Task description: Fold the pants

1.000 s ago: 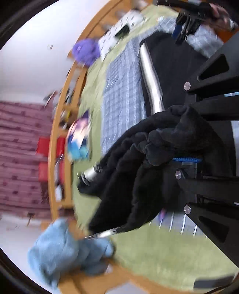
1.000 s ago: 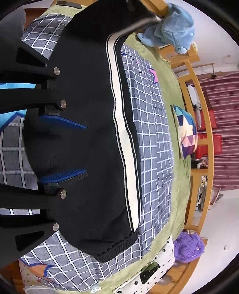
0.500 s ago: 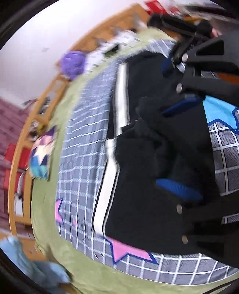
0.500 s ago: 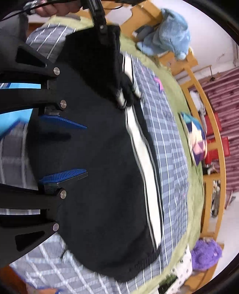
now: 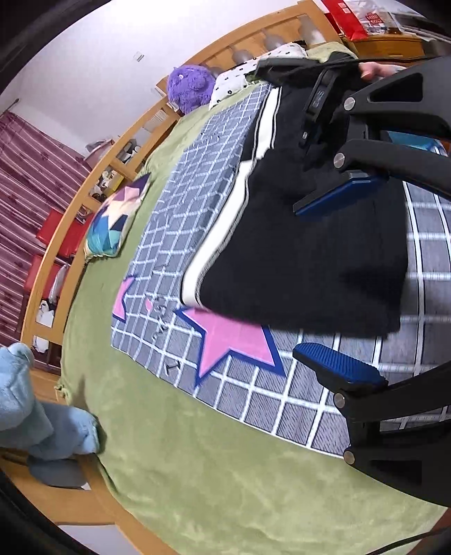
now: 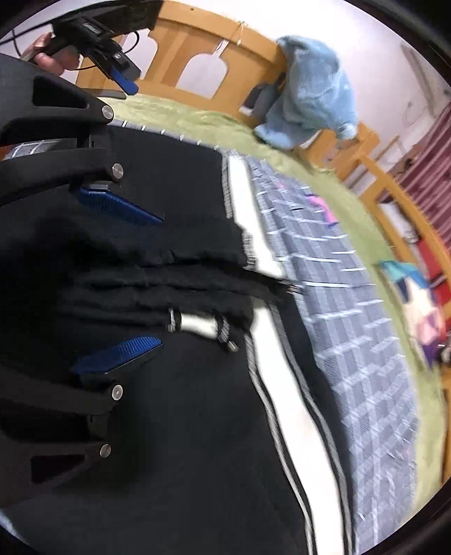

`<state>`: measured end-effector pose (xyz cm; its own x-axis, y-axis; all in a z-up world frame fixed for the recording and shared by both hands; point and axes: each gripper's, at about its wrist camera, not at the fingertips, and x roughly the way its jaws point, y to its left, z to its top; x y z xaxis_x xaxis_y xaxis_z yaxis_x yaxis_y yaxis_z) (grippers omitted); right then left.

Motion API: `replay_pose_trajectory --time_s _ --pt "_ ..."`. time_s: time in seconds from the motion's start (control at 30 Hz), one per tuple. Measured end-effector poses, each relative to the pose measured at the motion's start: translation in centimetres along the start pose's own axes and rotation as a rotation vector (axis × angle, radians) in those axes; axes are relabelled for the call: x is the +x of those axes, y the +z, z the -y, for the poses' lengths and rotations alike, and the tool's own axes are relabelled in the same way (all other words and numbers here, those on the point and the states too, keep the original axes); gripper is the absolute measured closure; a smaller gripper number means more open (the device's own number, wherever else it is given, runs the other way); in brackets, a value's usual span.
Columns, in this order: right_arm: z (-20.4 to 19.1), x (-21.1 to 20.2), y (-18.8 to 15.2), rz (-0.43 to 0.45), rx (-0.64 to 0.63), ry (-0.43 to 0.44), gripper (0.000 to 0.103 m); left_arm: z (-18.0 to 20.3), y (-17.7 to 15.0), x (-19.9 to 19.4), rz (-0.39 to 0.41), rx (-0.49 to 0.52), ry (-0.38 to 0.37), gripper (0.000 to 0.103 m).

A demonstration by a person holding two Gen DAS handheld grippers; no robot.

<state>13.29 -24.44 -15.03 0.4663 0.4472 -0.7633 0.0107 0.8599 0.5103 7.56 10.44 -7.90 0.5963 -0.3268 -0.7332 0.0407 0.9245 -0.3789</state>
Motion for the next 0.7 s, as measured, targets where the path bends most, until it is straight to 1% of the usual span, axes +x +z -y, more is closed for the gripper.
replay_pose_trajectory --time_s 0.03,0.07,0.1,0.13,0.17,0.2,0.23,0.27,0.3,0.33,0.37,0.4,0.43,0.47,0.5,0.53,0.57,0.63,0.7 --pt "-0.4 1.2 0.3 -0.027 -0.013 -0.018 0.038 -0.1 0.0 0.3 -0.003 0.004 0.005 0.031" --pt "-1.2 1.9 0.4 -0.029 -0.05 -0.056 0.049 -0.3 -0.2 0.5 -0.006 0.01 0.012 0.031" --pt "-1.8 2.1 0.4 -0.015 -0.087 -0.096 0.088 -0.4 -0.3 0.7 -0.009 0.019 0.018 0.031" --pt "-3.2 2.2 0.7 -0.018 -0.186 -0.14 0.087 -0.3 -0.4 0.7 -0.01 0.032 0.024 0.031" --pt "-3.8 1.1 1.1 0.022 -0.222 -0.127 0.088 -0.4 -0.5 0.7 -0.007 0.043 0.029 0.031" --pt "-3.9 0.1 1.4 0.065 -0.226 -0.106 0.089 -0.5 -0.6 0.6 -0.002 0.059 0.035 0.031" --pt "-3.9 -1.8 2.2 0.128 -0.227 -0.081 0.089 -0.4 -0.7 0.7 0.001 0.069 0.04 0.031" --pt "-3.4 -3.8 3.3 0.185 -0.218 -0.087 0.088 -0.4 -0.7 0.7 0.003 0.077 0.045 0.031" --pt "-2.7 -4.7 4.1 0.21 -0.2 -0.107 0.088 -0.4 -0.6 0.9 0.002 0.078 0.047 0.031" --pt "-2.0 -4.9 4.6 0.213 -0.188 -0.122 0.087 -0.4 -0.6 1.0 0.0 0.073 0.044 0.031" --pt "-0.7 -4.4 5.1 0.182 -0.169 -0.14 0.08 -0.4 -0.6 1.2 -0.004 0.068 0.034 0.031" --pt "0.7 -3.1 5.2 0.103 -0.145 -0.16 0.071 -0.3 -0.6 1.5 -0.009 0.065 0.025 0.031" --pt "1.7 -1.8 5.0 0.033 -0.129 -0.195 0.07 -0.3 -0.6 1.7 -0.011 0.064 0.026 0.031" --pt "2.5 -0.9 4.5 -0.014 -0.128 -0.242 0.07 -0.2 -0.6 1.9 -0.013 0.064 0.029 0.031" --pt "3.0 -0.7 4.1 -0.033 -0.136 -0.267 0.07 -0.1 -0.8 2.0 -0.016 0.064 0.031 0.031" --pt "3.5 -0.9 3.5 -0.038 -0.155 -0.271 0.07 -0.1 -0.9 2.1 -0.018 0.064 0.03 0.031" --pt "3.8 -1.8 2.8 -0.011 -0.16 -0.256 0.069 0.0 -1.0 2.1 -0.022 0.068 0.031 0.031" --pt "3.6 -4.2 1.3 0.071 -0.158 -0.248 0.067 0.1 -1.1 2.1 -0.025 0.074 0.041 0.031" --pt "2.8 -5.6 0.4 0.11 -0.193 -0.229 0.066 0.1 -1.1 2.0 -0.026 0.072 0.046 0.031"
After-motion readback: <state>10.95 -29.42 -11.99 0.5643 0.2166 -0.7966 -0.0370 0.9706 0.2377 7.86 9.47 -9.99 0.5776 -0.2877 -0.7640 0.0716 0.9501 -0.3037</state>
